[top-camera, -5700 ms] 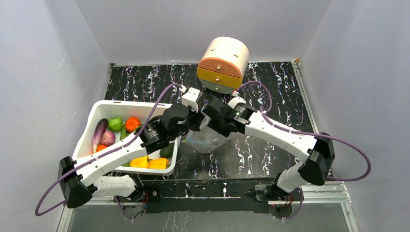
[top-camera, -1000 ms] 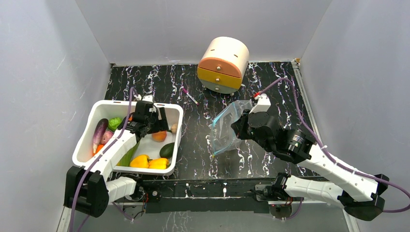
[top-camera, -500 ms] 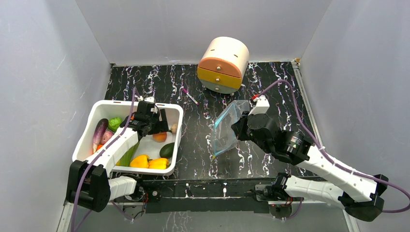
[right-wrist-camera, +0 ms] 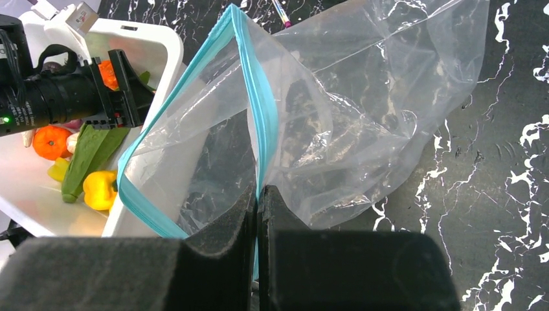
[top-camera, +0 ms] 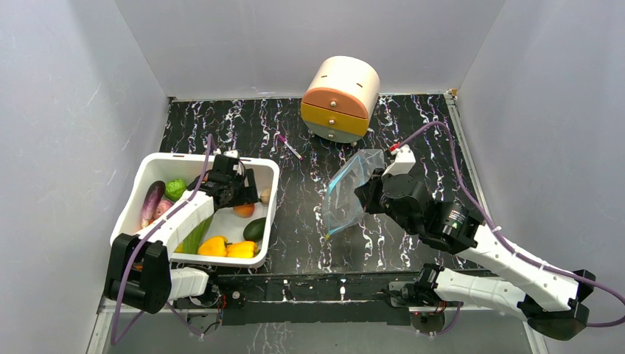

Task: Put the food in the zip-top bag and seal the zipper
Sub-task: Pick up the fake fruit from the bin.

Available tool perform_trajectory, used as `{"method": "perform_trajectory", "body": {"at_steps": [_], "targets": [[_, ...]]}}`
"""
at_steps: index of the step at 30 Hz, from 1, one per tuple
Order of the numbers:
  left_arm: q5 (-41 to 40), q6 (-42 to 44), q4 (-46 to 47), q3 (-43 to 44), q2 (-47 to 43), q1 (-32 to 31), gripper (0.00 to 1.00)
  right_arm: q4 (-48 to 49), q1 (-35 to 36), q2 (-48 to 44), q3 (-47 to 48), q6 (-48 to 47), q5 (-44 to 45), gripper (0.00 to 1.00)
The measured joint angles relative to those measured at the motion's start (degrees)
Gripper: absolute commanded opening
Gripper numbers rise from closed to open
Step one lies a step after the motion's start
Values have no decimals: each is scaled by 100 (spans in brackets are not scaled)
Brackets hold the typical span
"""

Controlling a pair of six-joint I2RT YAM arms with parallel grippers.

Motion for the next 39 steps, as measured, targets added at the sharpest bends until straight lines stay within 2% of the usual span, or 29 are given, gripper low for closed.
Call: {"method": "perform_trajectory", "body": {"at_steps": [3, 9, 24, 29, 39], "targets": [[-2, 0, -4, 0, -2, 0, 65, 0, 0, 17, 0, -17, 0, 0], [7, 42, -122, 0, -114, 0, 59, 0, 0, 17, 0, -9, 0, 0], [315, 42, -645, 181, -1172, 0, 52, -15, 0, 118, 0, 184, 7, 0], [682, 66, -841, 555, -1475, 0, 51, -31, 0, 249, 37, 249, -11, 0], [2039, 63, -846, 942, -1915, 0, 48, -39, 0, 723, 44, 439, -284, 0]]}}
